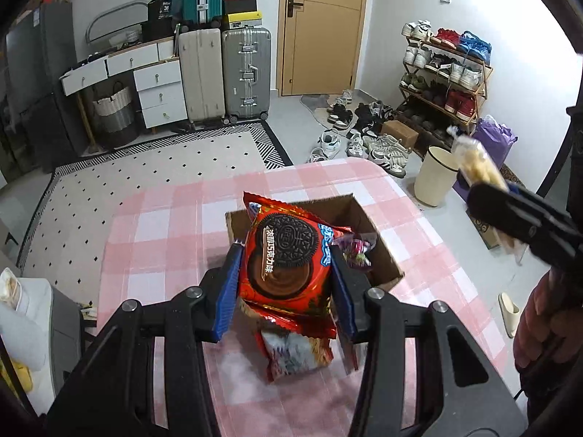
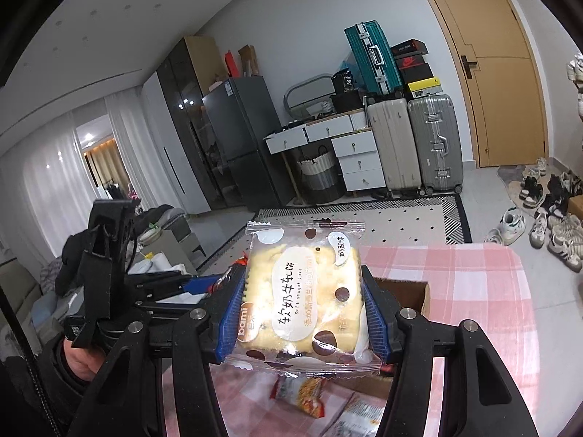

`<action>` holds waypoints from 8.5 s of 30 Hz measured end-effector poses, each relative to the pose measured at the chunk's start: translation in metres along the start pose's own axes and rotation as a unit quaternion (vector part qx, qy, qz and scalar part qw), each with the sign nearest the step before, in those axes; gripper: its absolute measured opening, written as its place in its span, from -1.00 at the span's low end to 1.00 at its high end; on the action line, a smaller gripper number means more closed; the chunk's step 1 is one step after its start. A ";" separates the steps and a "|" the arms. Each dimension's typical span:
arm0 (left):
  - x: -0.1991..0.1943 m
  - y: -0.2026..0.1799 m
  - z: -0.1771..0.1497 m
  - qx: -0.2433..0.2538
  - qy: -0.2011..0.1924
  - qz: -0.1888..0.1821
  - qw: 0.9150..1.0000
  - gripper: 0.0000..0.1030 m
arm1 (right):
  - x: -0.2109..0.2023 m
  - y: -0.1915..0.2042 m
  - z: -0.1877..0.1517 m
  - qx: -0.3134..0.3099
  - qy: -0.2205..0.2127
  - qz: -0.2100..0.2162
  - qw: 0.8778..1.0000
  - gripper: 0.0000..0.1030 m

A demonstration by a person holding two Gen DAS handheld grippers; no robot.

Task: Organize snacks
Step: 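Carry both held bags over the cardboard box, then open both grippers to drop the bags into the box, then pull both tools back from the box toward the two noodle bags, then grasp the white-and-red noodle bag with the right gripper and lift it, then grasp the white noodle bag with the left gripper while the right gripper holds its bag, then carry both held bags over the cardboard box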

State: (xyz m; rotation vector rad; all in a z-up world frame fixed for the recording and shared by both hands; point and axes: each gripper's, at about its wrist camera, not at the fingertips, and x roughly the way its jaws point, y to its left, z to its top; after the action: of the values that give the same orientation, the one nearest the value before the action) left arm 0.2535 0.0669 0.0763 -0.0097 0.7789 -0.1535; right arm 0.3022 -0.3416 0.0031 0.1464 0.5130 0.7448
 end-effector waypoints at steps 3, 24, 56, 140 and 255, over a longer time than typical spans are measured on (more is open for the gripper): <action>0.016 0.001 0.009 -0.008 0.010 -0.009 1.000 -0.17 | 0.011 -0.009 0.003 0.002 0.007 -0.005 1.000 0.13; 0.166 0.022 0.010 -0.031 0.074 -0.059 0.995 -0.17 | 0.121 -0.069 -0.024 0.010 0.075 -0.031 0.997 0.13; 0.089 0.006 -0.029 -0.041 0.005 -0.017 0.999 0.58 | 0.026 -0.059 -0.046 0.011 -0.007 -0.059 0.998 0.78; 0.091 0.036 -0.219 -0.119 0.035 -0.003 0.992 0.99 | 0.107 -0.108 -0.208 0.151 0.160 -0.072 0.973 0.54; -0.009 0.046 -0.121 -0.111 -0.034 -0.046 0.992 -0.09 | -0.042 -0.016 -0.093 0.041 -0.044 -0.027 0.998 -0.24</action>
State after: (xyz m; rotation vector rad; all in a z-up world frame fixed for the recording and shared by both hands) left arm 0.1683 0.1198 -0.0065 -0.2616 0.7238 -0.1525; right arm 0.2397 -0.3867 -0.0659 0.2393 0.4619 0.6620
